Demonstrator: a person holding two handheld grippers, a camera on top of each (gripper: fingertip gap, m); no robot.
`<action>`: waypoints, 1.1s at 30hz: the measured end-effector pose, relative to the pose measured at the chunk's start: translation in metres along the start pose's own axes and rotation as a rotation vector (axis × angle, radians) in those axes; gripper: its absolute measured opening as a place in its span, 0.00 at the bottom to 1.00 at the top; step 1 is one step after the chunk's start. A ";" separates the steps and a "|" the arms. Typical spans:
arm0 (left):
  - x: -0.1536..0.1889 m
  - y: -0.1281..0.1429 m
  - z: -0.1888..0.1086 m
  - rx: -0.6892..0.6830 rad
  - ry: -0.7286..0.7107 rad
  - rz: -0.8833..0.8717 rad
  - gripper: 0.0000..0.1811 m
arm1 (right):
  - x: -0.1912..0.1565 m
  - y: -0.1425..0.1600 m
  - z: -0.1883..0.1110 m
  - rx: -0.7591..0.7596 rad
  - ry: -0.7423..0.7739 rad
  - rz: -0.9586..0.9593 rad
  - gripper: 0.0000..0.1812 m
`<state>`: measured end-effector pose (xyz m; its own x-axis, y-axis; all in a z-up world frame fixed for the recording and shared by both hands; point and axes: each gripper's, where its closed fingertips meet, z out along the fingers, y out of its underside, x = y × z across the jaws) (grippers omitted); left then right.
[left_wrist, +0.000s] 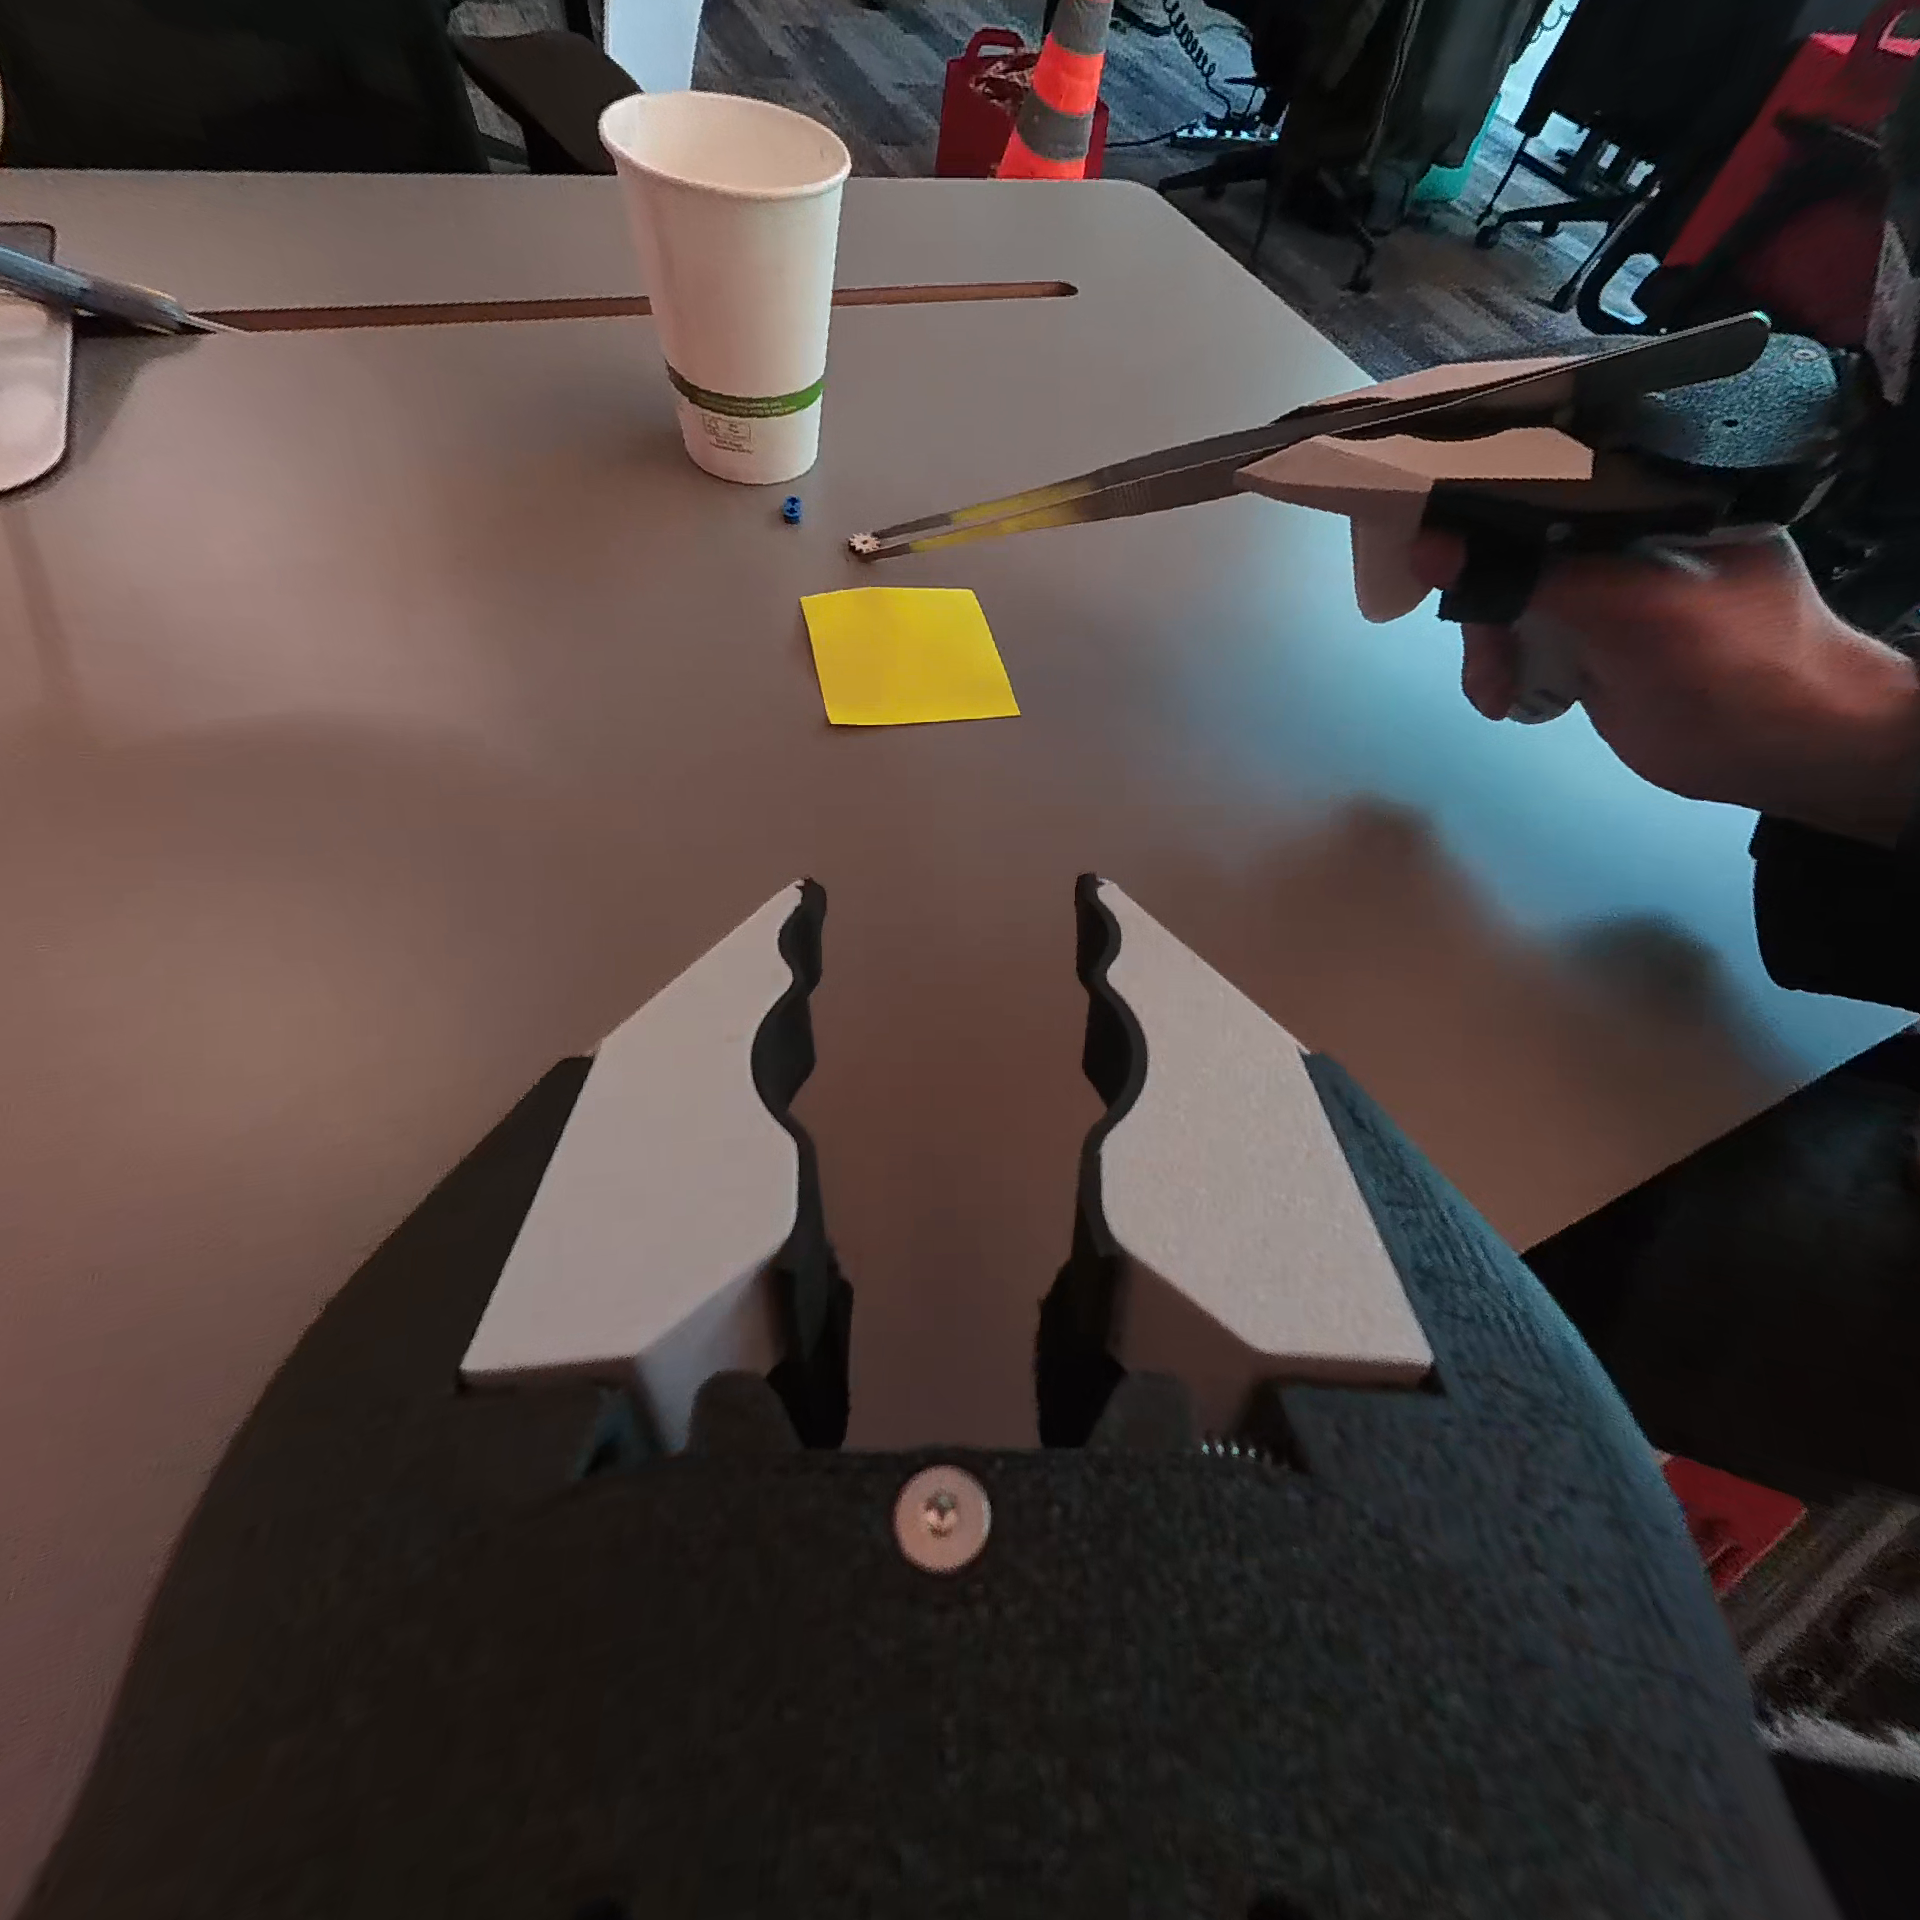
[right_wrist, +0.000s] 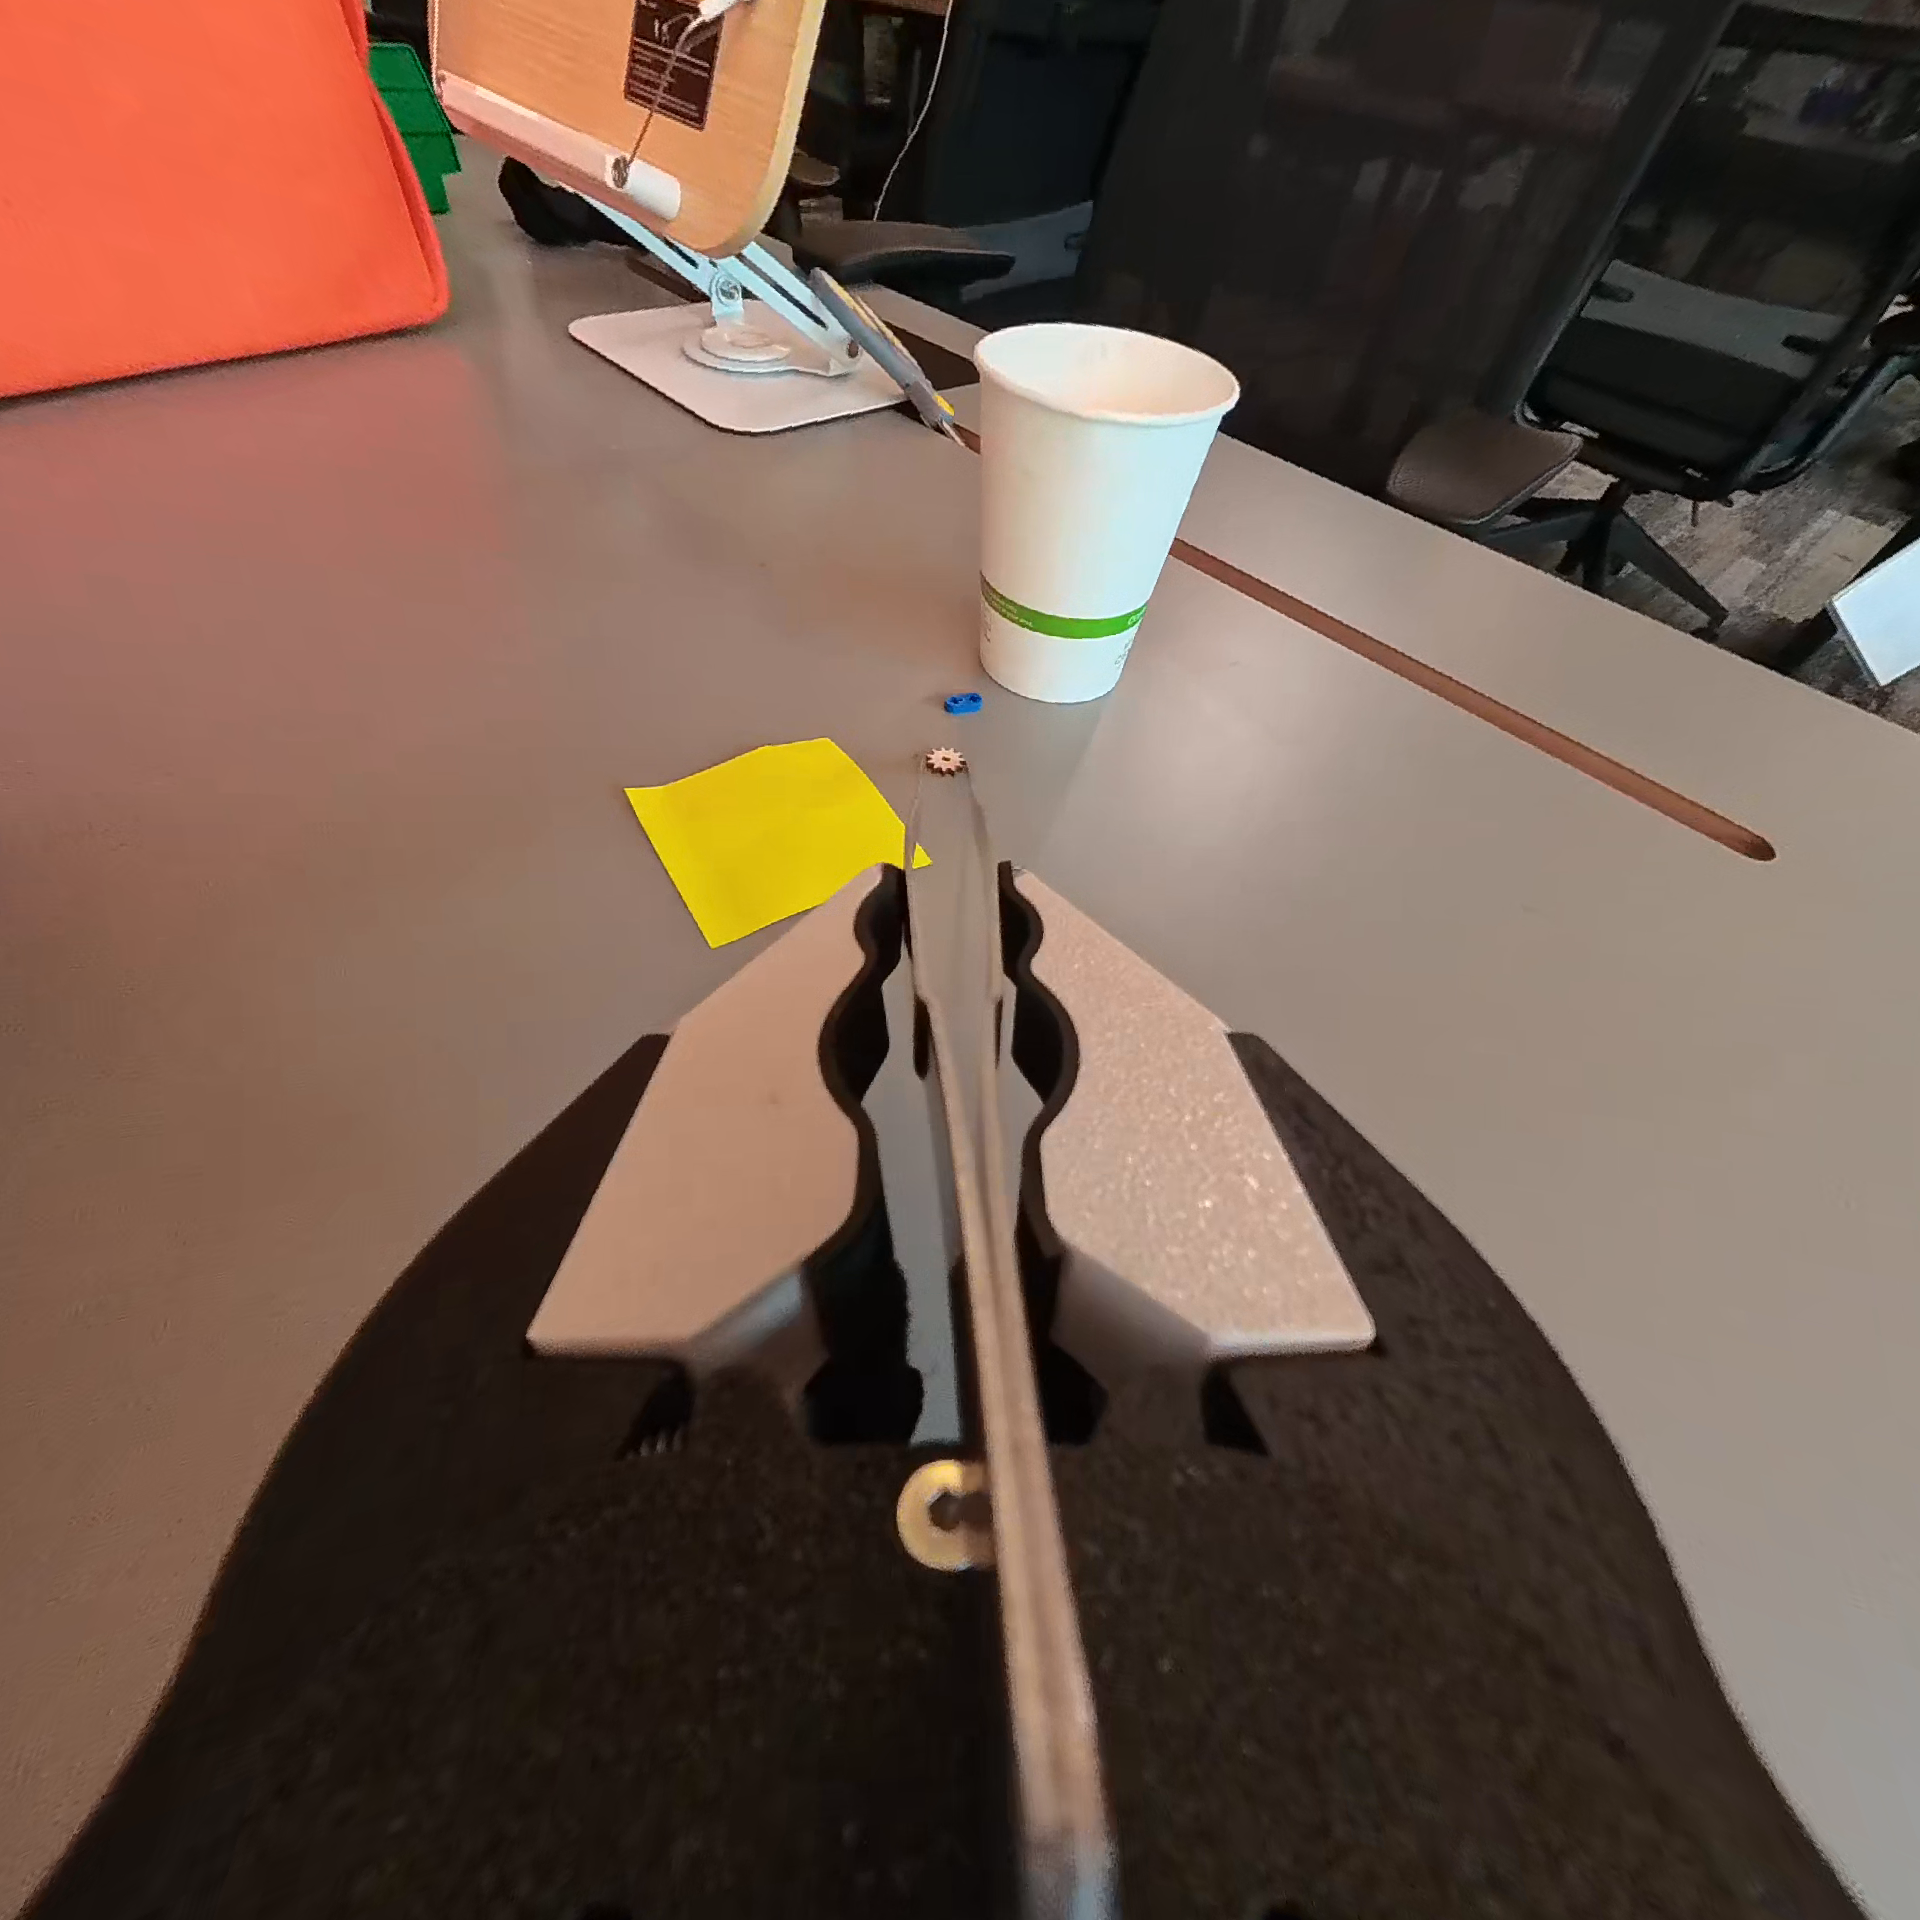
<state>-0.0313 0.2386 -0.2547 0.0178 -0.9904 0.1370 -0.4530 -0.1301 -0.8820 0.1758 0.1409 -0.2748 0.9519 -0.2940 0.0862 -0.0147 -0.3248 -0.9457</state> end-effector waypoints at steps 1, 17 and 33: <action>0.000 0.000 0.000 0.000 0.000 -0.001 0.27 | 0.000 0.000 0.001 0.002 -0.002 0.001 0.09; -0.002 0.001 0.002 -0.010 -0.003 -0.004 0.27 | 0.012 -0.033 -0.007 0.059 -0.016 0.022 0.06; -0.007 -0.004 -0.002 0.016 -0.002 -0.026 0.27 | 0.071 -0.126 0.065 -0.132 -0.106 -0.088 0.06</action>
<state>-0.0312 0.2456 -0.2515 0.0306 -0.9868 0.1590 -0.4377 -0.1562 -0.8854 0.2646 0.2195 -0.1699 0.9781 -0.1653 0.1266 0.0366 -0.4624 -0.8859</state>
